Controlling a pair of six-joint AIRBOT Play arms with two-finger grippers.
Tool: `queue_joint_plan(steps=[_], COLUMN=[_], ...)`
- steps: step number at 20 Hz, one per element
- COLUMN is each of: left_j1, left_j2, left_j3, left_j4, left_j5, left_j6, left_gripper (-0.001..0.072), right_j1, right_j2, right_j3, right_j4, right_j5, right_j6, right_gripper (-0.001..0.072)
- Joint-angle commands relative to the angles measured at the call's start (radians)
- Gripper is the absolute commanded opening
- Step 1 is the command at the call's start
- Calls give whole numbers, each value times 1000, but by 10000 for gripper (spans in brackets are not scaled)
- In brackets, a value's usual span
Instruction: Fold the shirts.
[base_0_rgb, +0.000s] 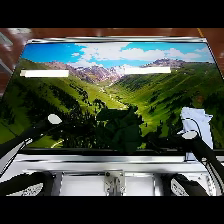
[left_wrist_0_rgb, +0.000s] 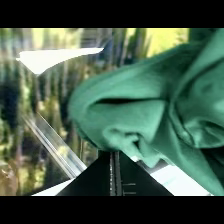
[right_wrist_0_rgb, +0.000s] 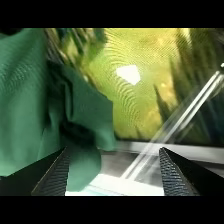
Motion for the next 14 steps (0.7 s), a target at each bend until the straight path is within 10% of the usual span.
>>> queue_joint_plan(steps=[1,5,8,14], left_j1=[3,3,3,41], left_j2=[44,73,83,187], left_j3=[1,1,5,187], left_j4=[0,0,0,266], left_j5=[-4,-3,-3,-35], left_j6=[8,8,8,-61], left_gripper=[34,33,33,31], right_j1=[73,73,77,77], right_j2=[-85,-116,-140,-8], right_j3=[0,0,2,215], right_j4=[122,177,193,42], right_j5=[-88,-146,-141,-8], right_j6=[-54,-47,-86,-168], right_gripper=[593,535,110,70])
